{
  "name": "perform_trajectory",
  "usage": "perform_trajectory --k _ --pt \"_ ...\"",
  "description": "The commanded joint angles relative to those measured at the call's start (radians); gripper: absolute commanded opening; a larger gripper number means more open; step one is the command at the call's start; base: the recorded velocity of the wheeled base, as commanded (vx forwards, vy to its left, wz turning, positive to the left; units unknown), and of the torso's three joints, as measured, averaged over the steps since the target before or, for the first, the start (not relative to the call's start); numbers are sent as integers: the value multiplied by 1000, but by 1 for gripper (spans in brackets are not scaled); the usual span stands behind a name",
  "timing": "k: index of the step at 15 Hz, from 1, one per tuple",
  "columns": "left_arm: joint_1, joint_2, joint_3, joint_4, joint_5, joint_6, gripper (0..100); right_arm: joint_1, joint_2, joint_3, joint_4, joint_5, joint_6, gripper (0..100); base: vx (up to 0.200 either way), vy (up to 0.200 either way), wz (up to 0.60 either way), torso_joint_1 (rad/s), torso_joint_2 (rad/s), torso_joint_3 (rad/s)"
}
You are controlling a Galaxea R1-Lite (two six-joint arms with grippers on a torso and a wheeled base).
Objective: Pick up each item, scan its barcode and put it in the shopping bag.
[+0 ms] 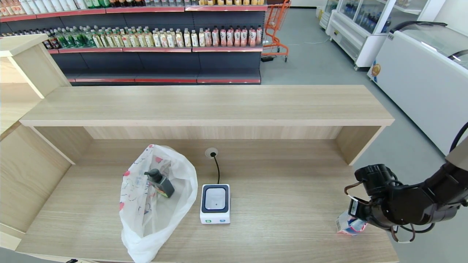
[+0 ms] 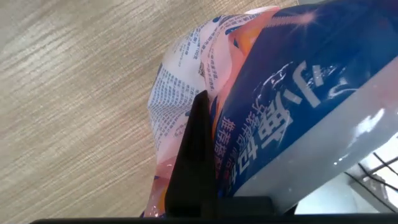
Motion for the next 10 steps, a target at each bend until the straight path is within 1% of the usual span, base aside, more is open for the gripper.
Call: perform_trajectory --k 1,3,4,6,7,8,9,10 --pt "0 0 0 0 0 0 100 7 24 3 1 -3 -23 0 0 0 0 0 0 0" --pt "0 0 0 0 0 0 100 19 -22 3 -34 5 -66 0 0 0 0 0 0 0" --pt "0 0 0 0 0 0 100 19 -66 9 -75 45 -109 0 0 0 0 0 0 0" --pt "0 0 0 0 0 0 100 4 -203 23 -141 260 -257 0 0 0 0 0 0 0" --pt "0 0 0 0 0 0 100 -8 -235 27 -152 326 -302 0 0 0 0 0 0 0" --pt "0 0 0 0 0 0 100 -59 -327 46 -158 556 -437 0 0 0 0 0 0 0" --pt "0 0 0 0 0 0 100 -86 -376 62 -157 728 -500 0 0 0 0 0 0 0" --pt "0 0 0 0 0 0 100 -106 -408 78 -158 855 -534 0 0 0 0 0 0 0"
